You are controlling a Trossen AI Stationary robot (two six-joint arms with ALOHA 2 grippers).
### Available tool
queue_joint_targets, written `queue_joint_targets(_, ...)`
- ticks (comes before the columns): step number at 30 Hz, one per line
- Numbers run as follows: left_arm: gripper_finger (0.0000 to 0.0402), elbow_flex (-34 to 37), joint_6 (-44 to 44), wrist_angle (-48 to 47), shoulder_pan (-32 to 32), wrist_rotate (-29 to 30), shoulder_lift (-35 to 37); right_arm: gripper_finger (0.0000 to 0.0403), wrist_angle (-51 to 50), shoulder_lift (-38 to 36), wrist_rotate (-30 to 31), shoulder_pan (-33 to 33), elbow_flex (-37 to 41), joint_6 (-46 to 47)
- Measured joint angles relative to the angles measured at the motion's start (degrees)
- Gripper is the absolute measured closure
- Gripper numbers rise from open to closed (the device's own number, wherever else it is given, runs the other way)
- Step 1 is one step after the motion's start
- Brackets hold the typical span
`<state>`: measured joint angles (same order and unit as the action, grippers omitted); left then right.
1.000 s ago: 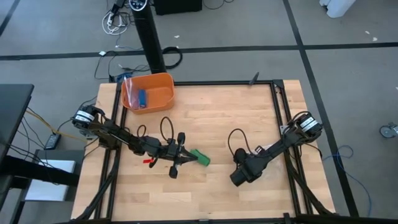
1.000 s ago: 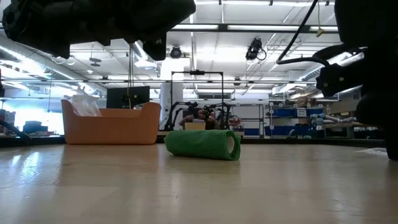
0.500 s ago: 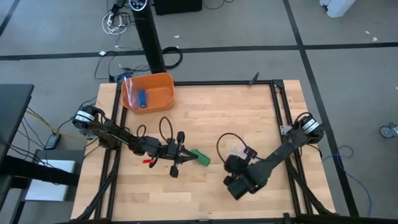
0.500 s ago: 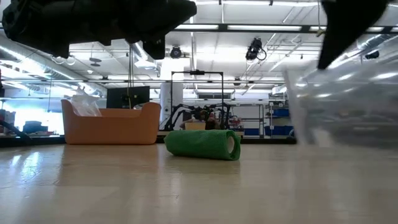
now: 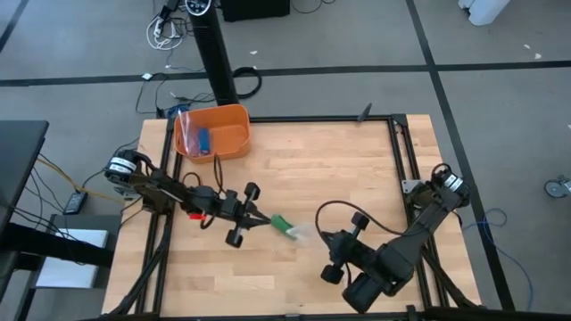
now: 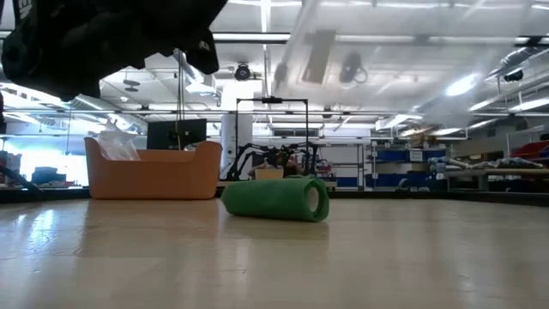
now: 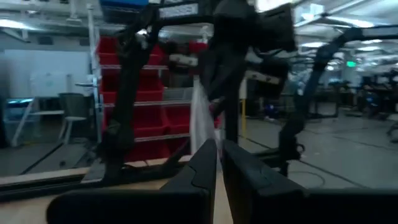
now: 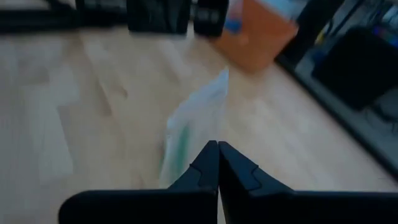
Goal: Roll bandage
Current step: Open the transparent zip bag
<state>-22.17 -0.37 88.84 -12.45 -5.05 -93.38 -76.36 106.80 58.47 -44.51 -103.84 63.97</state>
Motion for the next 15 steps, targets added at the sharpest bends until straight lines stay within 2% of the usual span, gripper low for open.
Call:
queue_joint_targets(5,0.0334,-1.3,-4.4,-0.2,0.0,0.5,-0.3,0.0403,0.5,0.0,7.0,-0.2,-4.1,-5.1)
queue_joint_targets(15,0.0212,-2.0,-5.0,0.6,0.0,2.2,0.0,0.0403,6.5,0.0,19.3,-0.4,-13.5,-23.4)
